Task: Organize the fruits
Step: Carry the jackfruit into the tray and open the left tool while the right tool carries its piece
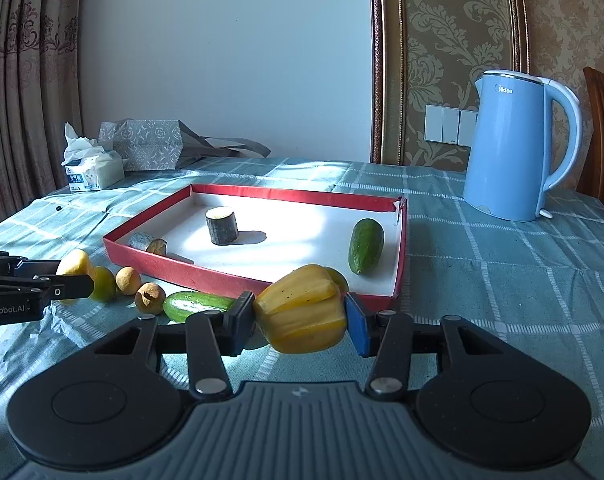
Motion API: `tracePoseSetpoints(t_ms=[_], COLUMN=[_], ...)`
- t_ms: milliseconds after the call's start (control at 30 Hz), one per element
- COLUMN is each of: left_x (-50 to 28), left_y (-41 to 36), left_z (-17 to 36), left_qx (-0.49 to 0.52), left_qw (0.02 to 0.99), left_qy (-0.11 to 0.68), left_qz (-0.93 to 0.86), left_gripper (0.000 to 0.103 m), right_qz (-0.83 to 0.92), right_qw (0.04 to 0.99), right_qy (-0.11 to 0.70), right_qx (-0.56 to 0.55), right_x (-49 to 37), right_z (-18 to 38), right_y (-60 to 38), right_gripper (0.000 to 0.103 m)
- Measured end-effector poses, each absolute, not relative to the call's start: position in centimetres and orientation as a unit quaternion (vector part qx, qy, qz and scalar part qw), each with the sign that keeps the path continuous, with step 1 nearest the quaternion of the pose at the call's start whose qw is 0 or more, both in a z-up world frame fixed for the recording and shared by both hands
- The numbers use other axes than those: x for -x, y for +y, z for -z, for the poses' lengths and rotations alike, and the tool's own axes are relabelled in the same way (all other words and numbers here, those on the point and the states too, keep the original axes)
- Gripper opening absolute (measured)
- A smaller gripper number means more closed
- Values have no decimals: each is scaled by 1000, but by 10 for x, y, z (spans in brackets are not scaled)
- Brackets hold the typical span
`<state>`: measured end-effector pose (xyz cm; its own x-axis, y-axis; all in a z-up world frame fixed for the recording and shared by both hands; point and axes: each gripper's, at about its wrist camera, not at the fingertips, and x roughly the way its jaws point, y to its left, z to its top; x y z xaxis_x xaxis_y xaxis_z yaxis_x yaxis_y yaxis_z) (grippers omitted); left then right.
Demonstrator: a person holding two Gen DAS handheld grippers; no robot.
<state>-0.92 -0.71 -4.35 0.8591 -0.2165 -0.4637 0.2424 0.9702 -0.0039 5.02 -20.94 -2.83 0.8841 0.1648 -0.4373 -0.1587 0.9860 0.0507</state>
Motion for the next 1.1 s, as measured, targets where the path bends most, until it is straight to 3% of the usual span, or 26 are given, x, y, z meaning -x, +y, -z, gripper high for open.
tracePoseSetpoints(t_ms=[600, 1100], left_x=[4, -90], left_y=[-13, -71], left_z=[30, 3], left_qx=[-24, -37], left_qw=[964, 955], left_qy=[231, 231], left_qz=[133, 185], left_gripper=[37, 37], right_qz=[-106, -85], right_qw=[976, 968], right_qy=[180, 191], right_qx=[-53, -142], right_x=[-93, -95], right_z=[4, 32], right_y=[-218, -263], right_gripper=[48, 48])
